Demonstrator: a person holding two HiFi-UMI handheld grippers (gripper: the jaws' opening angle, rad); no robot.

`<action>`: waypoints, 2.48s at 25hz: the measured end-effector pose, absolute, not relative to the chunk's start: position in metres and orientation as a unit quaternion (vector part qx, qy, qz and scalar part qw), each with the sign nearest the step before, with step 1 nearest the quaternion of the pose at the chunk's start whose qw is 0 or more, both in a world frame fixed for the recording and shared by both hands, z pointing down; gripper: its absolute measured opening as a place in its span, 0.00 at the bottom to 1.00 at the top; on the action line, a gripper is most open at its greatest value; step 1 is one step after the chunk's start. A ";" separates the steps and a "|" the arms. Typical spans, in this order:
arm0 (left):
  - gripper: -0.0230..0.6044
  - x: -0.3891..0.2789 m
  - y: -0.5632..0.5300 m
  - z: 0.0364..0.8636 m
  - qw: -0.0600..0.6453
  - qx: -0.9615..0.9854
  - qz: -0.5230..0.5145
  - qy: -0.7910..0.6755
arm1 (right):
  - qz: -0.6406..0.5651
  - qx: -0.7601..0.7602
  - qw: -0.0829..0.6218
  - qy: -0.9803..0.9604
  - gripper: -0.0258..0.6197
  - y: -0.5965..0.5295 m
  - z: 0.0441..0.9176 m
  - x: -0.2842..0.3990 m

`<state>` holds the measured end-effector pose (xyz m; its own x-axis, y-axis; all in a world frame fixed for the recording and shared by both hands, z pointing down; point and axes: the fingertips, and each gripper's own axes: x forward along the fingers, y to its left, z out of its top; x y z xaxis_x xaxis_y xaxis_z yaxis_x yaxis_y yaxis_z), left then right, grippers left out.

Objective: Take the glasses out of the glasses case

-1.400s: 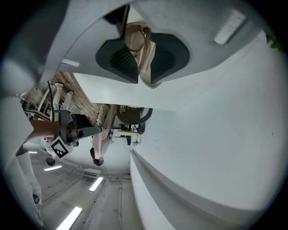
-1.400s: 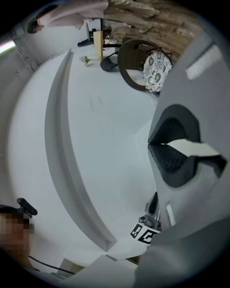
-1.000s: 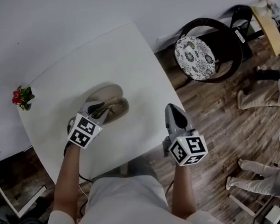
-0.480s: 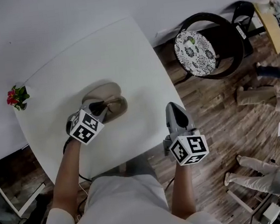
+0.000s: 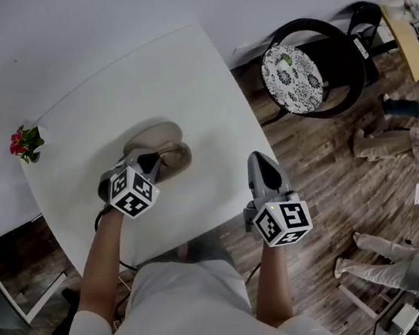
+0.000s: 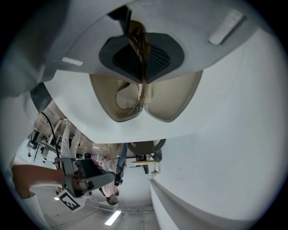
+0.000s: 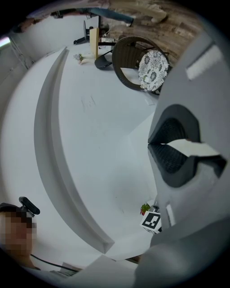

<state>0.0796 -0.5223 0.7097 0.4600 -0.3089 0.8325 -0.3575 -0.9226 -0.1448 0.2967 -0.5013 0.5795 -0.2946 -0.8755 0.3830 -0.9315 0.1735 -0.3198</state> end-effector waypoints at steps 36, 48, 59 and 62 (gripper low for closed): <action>0.08 0.002 -0.533 0.527 0.034 0.878 0.203 -0.432 | 0.201 0.576 0.038 -0.792 0.04 -0.476 0.513 0.239; 0.08 -0.059 -0.504 0.467 0.015 0.859 0.123 -0.496 | 0.181 0.572 0.035 -0.799 0.04 -0.461 0.489 0.204; 0.08 -0.101 -0.467 0.427 -0.007 0.847 0.069 -0.527 | 0.157 0.570 0.026 -0.806 0.04 -0.440 0.464 0.177; 0.08 -0.111 -0.459 0.415 -0.016 0.845 0.052 -0.532 | 0.151 0.573 0.024 -0.805 0.04 -0.435 0.457 0.173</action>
